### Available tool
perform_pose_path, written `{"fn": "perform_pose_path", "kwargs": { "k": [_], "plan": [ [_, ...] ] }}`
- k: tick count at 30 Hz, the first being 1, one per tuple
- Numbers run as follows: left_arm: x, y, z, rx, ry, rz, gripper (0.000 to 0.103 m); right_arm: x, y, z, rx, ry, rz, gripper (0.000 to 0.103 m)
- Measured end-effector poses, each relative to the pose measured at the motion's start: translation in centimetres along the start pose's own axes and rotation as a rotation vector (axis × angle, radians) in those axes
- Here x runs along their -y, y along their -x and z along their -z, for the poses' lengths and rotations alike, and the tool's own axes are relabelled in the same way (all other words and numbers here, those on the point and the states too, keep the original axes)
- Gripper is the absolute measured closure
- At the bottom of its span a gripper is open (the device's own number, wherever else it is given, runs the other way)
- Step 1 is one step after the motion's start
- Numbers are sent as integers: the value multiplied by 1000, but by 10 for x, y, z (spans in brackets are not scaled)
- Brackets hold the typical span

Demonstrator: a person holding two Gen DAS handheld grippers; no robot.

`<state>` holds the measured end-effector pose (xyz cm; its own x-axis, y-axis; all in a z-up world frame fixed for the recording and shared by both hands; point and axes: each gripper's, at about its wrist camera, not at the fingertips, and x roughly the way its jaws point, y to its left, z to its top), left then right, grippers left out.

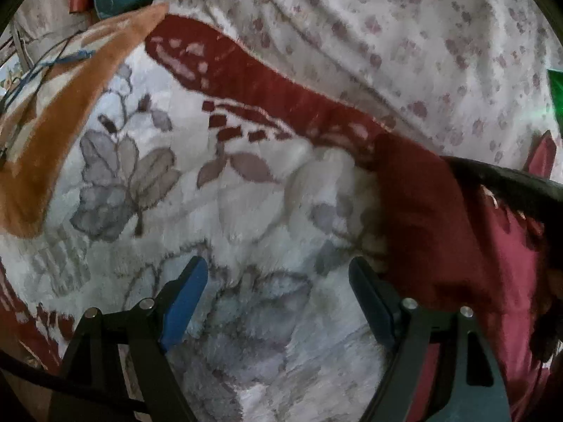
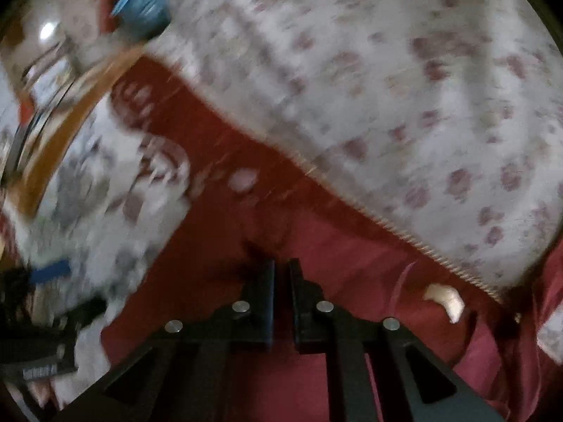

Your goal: Fold small clothes

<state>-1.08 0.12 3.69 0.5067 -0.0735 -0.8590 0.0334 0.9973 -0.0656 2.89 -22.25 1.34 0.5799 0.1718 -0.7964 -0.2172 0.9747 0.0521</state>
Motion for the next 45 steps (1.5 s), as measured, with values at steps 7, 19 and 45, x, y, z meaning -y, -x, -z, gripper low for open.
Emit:
{"fn": "perform_pose_path", "kwargs": {
  "k": [7,19,45],
  "plan": [
    [18,9,-7,68,-42,59,22,20,-11,4,-31,-190,-97,81],
    [29,7,-14,111,-31,74,18,-13,23,75,-52,-153,-151,73],
    [39,-4,-16,103,-81,7,14,227,70,11,258,-553,397,27]
  ]
}}
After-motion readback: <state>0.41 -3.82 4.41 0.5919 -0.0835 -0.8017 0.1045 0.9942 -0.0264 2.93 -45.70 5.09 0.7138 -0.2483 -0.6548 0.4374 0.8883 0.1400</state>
